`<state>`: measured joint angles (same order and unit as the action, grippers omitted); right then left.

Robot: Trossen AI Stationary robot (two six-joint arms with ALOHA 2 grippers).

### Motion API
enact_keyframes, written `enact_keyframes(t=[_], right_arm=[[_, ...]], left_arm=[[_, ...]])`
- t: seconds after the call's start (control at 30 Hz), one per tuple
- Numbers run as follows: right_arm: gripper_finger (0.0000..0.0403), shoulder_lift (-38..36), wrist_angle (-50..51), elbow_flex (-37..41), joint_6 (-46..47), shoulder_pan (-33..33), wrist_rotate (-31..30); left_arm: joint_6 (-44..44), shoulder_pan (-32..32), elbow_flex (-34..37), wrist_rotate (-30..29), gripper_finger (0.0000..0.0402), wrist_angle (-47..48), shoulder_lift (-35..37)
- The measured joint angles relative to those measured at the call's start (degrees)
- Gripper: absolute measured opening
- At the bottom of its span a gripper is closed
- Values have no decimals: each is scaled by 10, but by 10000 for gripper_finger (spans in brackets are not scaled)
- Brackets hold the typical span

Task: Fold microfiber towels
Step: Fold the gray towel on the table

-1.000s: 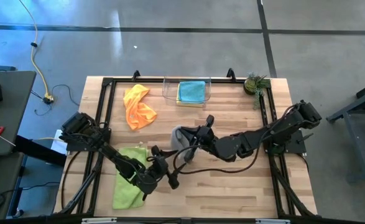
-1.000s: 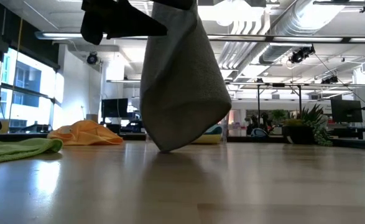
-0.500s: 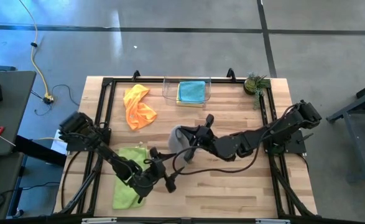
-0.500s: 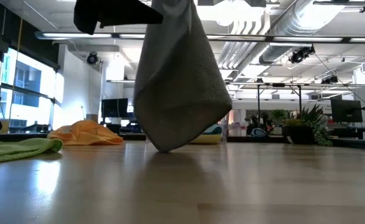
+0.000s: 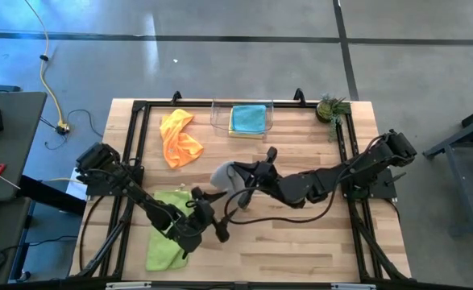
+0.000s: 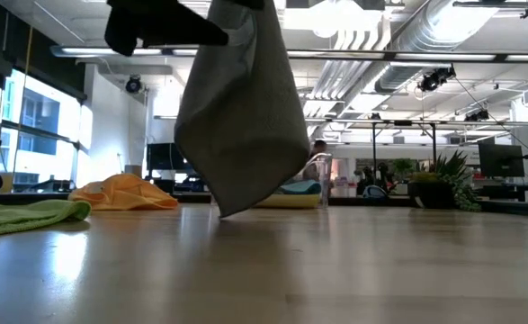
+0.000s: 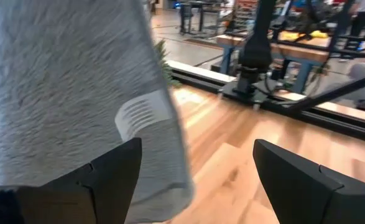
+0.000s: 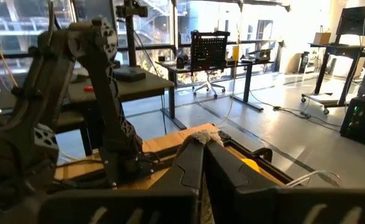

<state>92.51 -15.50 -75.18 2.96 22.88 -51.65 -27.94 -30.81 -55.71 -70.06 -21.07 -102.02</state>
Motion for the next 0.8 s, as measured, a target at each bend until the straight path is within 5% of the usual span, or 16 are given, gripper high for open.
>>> enact_keyframes(t=[0.47, 0.8], right_arm=[[0, 0, -55, 0, -19, 1, 7], [0, 0, -60, 0, -19, 1, 13]], left_arm=[[-34, 31, 0, 21, 290, 33, 0], [-38, 40, 0, 29, 186, 33, -1]])
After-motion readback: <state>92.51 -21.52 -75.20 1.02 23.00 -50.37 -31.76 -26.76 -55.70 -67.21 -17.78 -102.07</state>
